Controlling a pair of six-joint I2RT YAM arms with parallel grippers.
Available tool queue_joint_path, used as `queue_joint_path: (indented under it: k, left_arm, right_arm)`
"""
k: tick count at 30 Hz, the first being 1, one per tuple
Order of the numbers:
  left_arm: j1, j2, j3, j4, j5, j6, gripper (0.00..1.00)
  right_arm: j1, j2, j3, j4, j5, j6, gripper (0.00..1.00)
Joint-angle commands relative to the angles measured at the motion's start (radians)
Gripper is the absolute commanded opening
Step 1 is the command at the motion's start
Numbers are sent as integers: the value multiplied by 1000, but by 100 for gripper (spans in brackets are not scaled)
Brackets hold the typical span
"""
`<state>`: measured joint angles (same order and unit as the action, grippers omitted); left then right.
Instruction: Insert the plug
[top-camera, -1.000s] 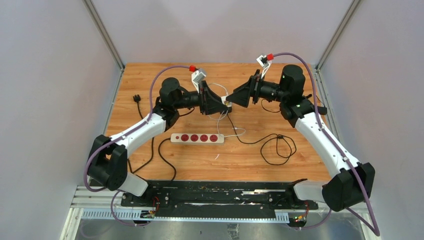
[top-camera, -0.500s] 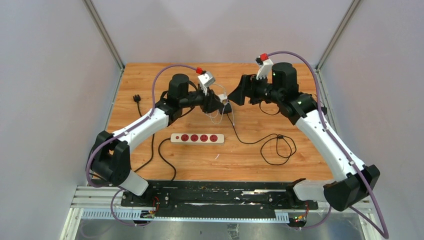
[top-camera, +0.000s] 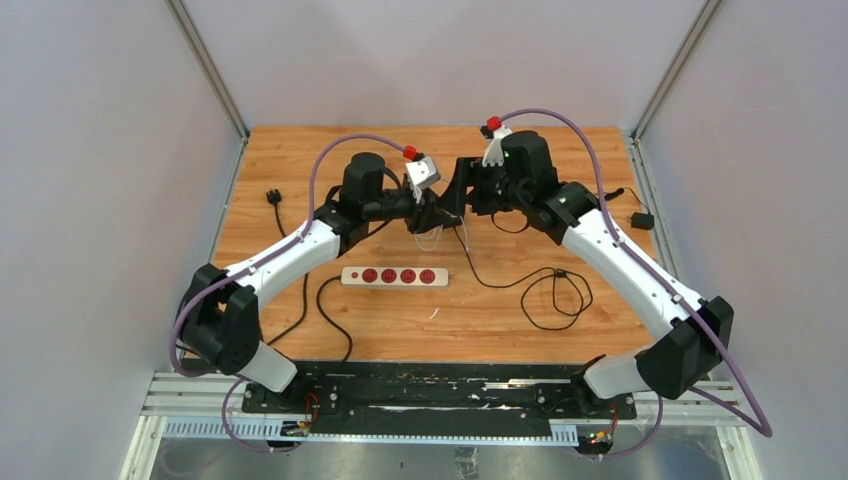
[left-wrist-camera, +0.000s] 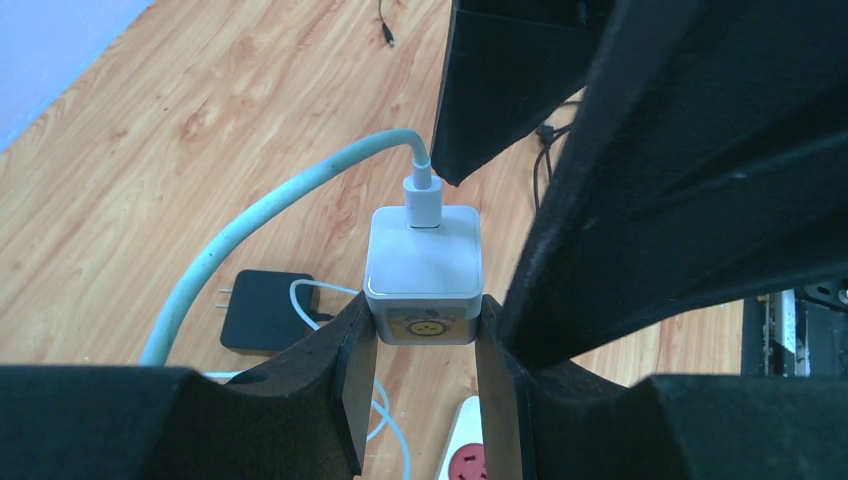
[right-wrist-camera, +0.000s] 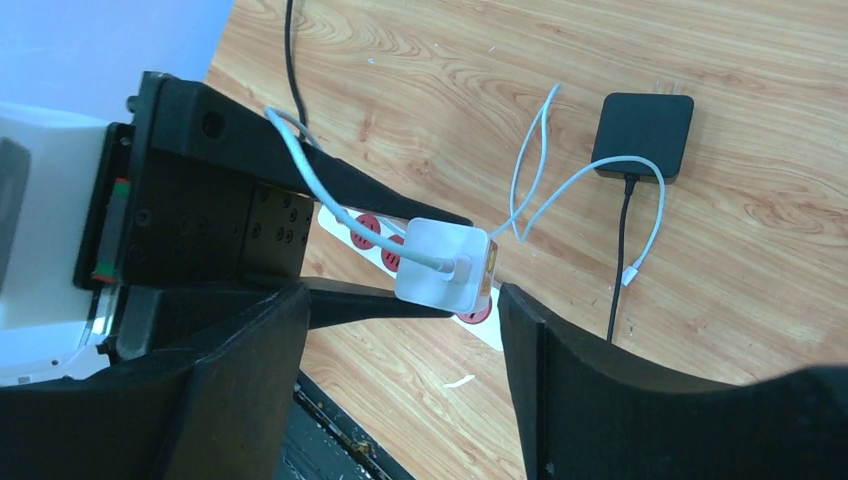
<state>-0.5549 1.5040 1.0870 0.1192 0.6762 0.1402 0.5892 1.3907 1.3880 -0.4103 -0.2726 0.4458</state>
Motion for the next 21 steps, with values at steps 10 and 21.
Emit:
queue_joint_path:
  k: [10, 21]
  left_arm:
    - [-16, -63, -10, 7, 35, 68, 0]
    - [-20, -79, -18, 8, 8, 89, 0]
  right_arm:
    - [67, 13, -53, 61, 147, 49, 63]
    - [92, 63, -35, 33, 161, 47, 32]
